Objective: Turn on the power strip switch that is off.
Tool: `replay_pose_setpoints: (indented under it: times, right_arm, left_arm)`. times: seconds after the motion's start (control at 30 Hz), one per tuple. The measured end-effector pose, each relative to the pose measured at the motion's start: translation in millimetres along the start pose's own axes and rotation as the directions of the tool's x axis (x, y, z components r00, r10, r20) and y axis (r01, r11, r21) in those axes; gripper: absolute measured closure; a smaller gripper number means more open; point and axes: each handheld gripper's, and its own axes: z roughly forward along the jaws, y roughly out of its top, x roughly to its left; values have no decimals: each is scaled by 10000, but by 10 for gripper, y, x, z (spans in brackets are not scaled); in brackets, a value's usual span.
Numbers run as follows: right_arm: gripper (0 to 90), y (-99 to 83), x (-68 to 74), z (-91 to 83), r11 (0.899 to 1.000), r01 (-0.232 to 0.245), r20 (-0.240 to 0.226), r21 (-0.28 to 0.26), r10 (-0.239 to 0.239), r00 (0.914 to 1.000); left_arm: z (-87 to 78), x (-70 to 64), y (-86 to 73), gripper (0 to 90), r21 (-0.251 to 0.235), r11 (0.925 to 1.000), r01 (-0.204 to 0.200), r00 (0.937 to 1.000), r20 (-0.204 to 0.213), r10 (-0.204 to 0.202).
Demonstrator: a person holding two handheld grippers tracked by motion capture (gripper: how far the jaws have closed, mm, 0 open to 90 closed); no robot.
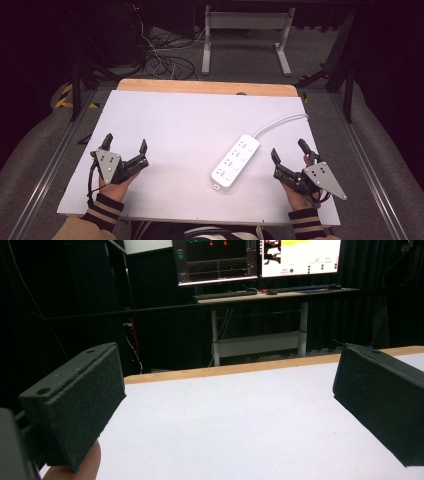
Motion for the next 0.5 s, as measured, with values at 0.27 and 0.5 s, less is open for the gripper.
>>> replay_pose_setpoints:
  times: [0.27, 0.5]
  right_arm:
    - [156, -8, 10, 24, 9999, 7, -88, 121, -6, 10000]
    - [161, -10, 17, 42, 9999, 6, -157, 152, -4, 9999]
  left_arm:
    - [-4, 8, -2, 8, 0, 10000, 3, 10000, -64, -3]
    - [-11, 21, -4, 8, 28, 10000, -1, 9999, -101, 1]
